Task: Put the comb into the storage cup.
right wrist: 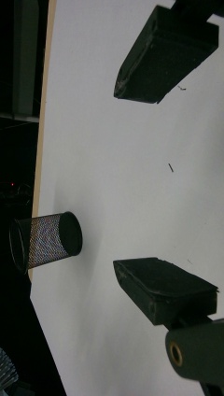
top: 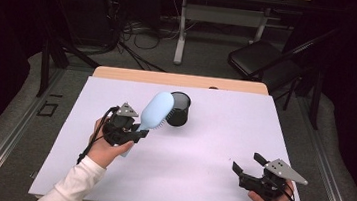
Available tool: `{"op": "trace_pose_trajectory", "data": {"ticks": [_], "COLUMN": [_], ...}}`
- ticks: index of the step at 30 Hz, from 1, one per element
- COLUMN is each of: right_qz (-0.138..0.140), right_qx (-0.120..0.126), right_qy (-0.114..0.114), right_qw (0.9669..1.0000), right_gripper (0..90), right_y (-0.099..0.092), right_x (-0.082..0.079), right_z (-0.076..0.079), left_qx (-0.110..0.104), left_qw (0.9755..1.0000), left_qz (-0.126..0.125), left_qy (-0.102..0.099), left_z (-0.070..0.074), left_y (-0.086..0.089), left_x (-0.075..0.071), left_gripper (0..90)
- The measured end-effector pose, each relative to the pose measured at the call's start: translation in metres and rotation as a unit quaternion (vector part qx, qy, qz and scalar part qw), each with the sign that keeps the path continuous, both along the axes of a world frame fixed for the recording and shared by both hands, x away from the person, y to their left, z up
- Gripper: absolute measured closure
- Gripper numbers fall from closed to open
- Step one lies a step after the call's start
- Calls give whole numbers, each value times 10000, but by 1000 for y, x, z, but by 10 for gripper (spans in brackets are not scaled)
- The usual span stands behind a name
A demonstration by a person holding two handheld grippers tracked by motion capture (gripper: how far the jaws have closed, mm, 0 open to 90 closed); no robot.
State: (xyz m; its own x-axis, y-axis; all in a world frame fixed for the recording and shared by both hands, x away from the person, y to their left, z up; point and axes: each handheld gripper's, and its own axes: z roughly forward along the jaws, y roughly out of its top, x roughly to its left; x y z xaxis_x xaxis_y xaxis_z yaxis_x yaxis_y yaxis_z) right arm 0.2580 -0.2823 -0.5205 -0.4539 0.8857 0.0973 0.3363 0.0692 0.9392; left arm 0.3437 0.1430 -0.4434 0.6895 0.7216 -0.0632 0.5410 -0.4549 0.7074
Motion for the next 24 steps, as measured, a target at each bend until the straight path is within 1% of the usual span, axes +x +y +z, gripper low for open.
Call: {"op": "trace_pose_trajectory", "data": {"ticks": [3,4,6,7,10,12,13,16,21,24], "right_qz": [0,-8,1,3,8,6,-3,-11,-14,-6], "right_qx": [-6,11,-4,-5,-28,-28,-29,-39,-25,-27], "right_qy": [-14,-5,0,1,3,-3,2,-3,-8,-34], "right_qw": [10000,10000,10000,10000,10000,10000,10000,10000,10000,10000], "right_gripper": [140,140,140,140,140,140,140,140,140,140], "right_y": [0,0,0,0,0,0,0,0,0,0], "right_x": [0,0,0,0,0,0,0,0,0,0], "right_z": [0,0,0,0,0,0,0,0,0,1], "left_qx": [-38,-89,-121,-145,-170,-206,-246,-289,-402,-463], "left_qw": [10000,9999,9998,9998,9995,9993,9989,9987,9976,9970], "left_qz": [-30,-4,-36,-35,-45,-89,-114,-157,-215,-223], "left_qy": [-59,-100,-147,-142,-266,-308,-376,-396,-529,-576], "left_z": [2,3,4,5,7,9,10,11,15,16], "left_y": [-2,-4,-5,-7,-12,-16,-20,-24,-35,-38], "left_x": [0,0,1,0,0,0,0,0,1,1], "left_gripper": [701,701,701,701,702,702,701,701,701,702]}}
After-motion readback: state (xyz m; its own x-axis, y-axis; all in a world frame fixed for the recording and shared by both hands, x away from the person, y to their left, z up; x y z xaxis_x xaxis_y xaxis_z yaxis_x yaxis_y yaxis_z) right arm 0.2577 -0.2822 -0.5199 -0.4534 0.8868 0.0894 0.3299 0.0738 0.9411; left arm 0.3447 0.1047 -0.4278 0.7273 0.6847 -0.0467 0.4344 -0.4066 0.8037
